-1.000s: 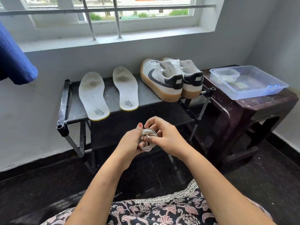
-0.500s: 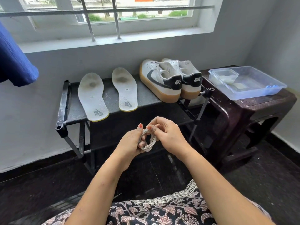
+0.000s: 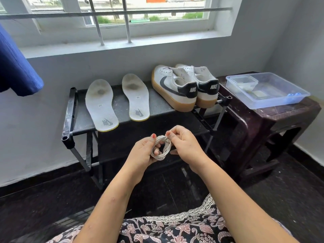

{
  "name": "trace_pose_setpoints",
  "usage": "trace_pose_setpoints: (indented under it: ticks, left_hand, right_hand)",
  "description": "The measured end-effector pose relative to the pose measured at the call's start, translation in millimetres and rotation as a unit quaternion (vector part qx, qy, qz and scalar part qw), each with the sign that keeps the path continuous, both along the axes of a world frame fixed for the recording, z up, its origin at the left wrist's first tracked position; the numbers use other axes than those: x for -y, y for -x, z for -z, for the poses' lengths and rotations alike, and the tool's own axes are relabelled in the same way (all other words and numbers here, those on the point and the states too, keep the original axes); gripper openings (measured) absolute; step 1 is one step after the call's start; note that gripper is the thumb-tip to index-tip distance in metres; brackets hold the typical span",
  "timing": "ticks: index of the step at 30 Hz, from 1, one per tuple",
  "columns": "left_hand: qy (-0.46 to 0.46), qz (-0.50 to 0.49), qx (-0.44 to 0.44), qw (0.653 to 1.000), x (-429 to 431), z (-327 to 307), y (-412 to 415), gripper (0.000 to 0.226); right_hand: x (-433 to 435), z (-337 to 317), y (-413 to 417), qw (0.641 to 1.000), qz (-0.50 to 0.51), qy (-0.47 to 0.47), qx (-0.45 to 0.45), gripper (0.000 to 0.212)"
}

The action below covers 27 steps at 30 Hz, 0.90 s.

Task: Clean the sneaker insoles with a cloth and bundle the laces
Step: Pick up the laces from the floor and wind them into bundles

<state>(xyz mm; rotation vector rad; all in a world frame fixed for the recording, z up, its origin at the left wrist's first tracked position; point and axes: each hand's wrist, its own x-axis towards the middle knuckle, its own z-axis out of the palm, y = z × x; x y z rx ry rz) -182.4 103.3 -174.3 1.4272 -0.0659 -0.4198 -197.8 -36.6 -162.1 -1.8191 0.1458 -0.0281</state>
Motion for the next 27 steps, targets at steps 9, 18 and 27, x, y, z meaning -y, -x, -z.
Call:
trace_pose_setpoints:
  ticks: [9, 18, 27]
  left_hand:
    - [0.107, -0.122, -0.006, 0.987, 38.2, -9.1, 7.5, 0.031]
    - [0.118, -0.126, -0.043, 0.984, 82.7, -1.2, 12.9, 0.021]
    - [0.131, -0.124, -0.059, 0.982, 105.9, 13.3, -3.5, 0.020]
  right_hand:
    - [34.0, -19.4, -0.1, 0.992, 0.084, -0.079, 0.055, 0.015]
    - [190.8, -33.8, -33.9, 0.930, 0.358, -0.043, 0.070, 0.021]
    - [310.2, -40.4, -103.9, 0.846, 0.517, 0.131, 0.020, 0.027]
